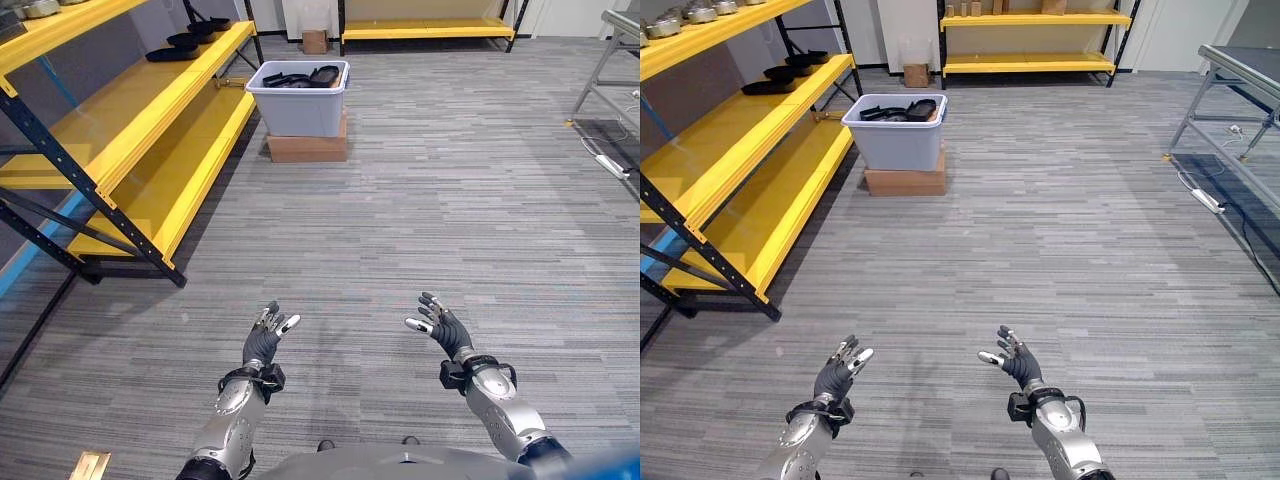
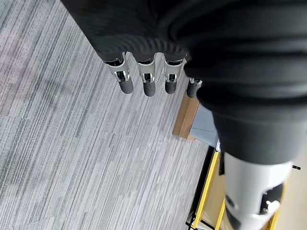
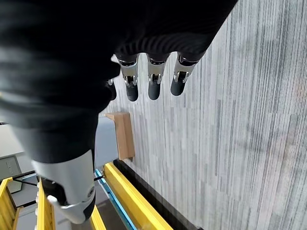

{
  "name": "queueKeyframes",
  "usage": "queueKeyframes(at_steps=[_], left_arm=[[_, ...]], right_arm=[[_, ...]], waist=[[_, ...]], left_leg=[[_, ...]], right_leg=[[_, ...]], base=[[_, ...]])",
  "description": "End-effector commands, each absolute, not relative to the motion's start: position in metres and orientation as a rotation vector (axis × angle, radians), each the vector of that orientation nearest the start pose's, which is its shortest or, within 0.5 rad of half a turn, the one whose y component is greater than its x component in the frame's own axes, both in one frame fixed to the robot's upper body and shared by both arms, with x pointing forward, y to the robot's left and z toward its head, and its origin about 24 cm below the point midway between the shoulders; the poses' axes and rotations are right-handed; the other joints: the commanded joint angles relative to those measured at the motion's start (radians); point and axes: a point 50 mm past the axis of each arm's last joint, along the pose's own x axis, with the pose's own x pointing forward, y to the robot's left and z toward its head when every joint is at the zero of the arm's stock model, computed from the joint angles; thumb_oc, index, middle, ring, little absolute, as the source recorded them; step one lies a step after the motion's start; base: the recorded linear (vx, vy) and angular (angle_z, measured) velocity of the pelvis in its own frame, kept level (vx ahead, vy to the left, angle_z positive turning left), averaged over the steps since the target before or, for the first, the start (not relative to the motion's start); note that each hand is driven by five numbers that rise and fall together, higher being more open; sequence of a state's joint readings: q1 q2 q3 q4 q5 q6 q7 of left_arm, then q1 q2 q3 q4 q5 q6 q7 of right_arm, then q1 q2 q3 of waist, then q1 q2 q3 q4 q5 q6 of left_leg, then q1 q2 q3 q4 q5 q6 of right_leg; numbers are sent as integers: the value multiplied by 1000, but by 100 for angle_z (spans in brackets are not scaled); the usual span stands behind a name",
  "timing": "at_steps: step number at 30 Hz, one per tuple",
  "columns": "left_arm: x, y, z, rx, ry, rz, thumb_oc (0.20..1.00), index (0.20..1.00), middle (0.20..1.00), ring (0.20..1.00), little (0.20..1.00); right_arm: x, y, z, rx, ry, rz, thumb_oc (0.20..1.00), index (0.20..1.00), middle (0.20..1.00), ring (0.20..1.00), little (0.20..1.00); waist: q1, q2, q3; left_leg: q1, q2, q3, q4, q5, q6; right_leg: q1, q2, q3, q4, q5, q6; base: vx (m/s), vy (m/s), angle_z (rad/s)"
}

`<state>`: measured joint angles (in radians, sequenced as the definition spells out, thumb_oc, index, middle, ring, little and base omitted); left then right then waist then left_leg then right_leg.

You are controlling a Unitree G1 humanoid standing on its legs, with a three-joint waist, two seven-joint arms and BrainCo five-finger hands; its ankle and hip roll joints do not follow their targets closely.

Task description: Move parts from the plastic box to the shelf.

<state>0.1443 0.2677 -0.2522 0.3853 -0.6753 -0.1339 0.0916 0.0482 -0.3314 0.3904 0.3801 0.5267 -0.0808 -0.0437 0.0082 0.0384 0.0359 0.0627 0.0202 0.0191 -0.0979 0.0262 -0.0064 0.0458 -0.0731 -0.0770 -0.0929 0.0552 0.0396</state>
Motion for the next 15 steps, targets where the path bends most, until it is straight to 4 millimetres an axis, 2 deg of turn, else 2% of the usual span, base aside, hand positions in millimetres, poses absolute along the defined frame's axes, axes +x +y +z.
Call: queueKeyframes(at_steps=[1,2,3,4,5,6,7,8,9,10,11,13,15], left_arm=[[214,198,-36,-254,297,96,1000,1000,1000,1000,1000],[214,198,-36,-253,297,96,1000,1000,1000,1000,1000],[214,199,-35,-225,295,79,1000,1000,1000,1000,1000],[214,199,-35,-225,295,79,1000,1000,1000,1000,1000],[214,198,-35,-218,299,72,1000,1000,1000,1000,1000],[213,197,-36,-205,303,59,1000,1000,1000,1000,1000],[212,196,-36,-189,308,40,1000,1000,1000,1000,1000],[211,196,-38,-184,314,36,1000,1000,1000,1000,1000],[212,195,-38,-186,315,25,1000,1000,1000,1000,1000],[212,194,-39,-187,318,21,1000,1000,1000,1000,1000],[214,194,-39,-177,315,16,1000,1000,1000,1000,1000],[216,194,-36,-180,304,19,1000,1000,1000,1000,1000],[215,193,-37,-178,302,18,1000,1000,1000,1000,1000]], right_arm=[[225,-151,-42,142,372,174,1000,1000,1000,1000,1000],[225,-151,-42,143,372,174,1000,1000,1000,1000,1000],[222,-151,-42,155,369,176,1000,1000,1000,1000,1000],[222,-151,-42,155,369,176,1000,1000,1000,1000,1000],[220,-151,-43,162,376,174,1000,1000,1000,1000,1000],[215,-151,-46,179,387,166,1000,1000,1000,1000,1000],[213,-148,-47,196,389,169,1000,1000,1000,1000,1000],[212,-148,-47,199,391,169,1000,1000,1000,1000,1000],[214,-150,-46,207,386,164,1000,1000,1000,1000,1000],[215,-151,-46,212,383,161,1000,1000,1000,1000,1000],[216,-155,-45,209,380,143,1000,1000,1000,1000,1000],[218,-153,-44,210,374,145,1000,1000,1000,1000,1000],[217,-151,-44,209,373,154,1000,1000,1000,1000,1000]], waist=[[11,-25,32],[11,-25,32],[1,-24,54],[1,-25,54],[-2,-24,61],[-10,-16,83],[-15,-1,99],[-19,2,103],[-32,2,107],[-41,-4,108],[-62,-24,104],[-67,-29,99],[-75,-32,91]], left_leg=[[-10,-16,-38,19,-46,25],[-10,-17,-38,19,-46,25],[-2,-47,-62,32,-54,52],[-3,-48,-62,32,-54,53],[2,-56,-68,36,-56,61],[15,-75,-82,43,-59,77],[38,-73,-91,30,-61,83],[53,-72,-88,23,-67,82],[67,-82,-91,15,-69,81],[76,-93,-96,11,-74,79],[109,-115,-119,11,-102,72],[134,-116,-122,11,-121,61],[165,-107,-129,11,-144,50]], right_leg=[[-61,-113,12,154,-30,114],[-62,-114,12,156,-31,115],[-112,-142,27,295,11,129],[-113,-143,28,298,10,129],[-134,-152,34,355,37,129],[-187,-167,47,487,124,122],[-241,-148,27,566,96,106],[-269,-133,4,561,70,101],[-321,-71,-32,494,30,91],[-336,-39,-52,434,21,84],[-342,3,-112,216,69,84],[-343,8,-162,107,104,94],[-342,10,-164,66,121,99]], base=[[-49,192,-2],[-42,346,15],[1,209,11],[-2,280,29],[0,224,36],[23,363,36],[67,335,45],[147,232,35],[185,92,32],[373,19,3],[386,-46,9],[359,-61,69],[326,-81,66]])
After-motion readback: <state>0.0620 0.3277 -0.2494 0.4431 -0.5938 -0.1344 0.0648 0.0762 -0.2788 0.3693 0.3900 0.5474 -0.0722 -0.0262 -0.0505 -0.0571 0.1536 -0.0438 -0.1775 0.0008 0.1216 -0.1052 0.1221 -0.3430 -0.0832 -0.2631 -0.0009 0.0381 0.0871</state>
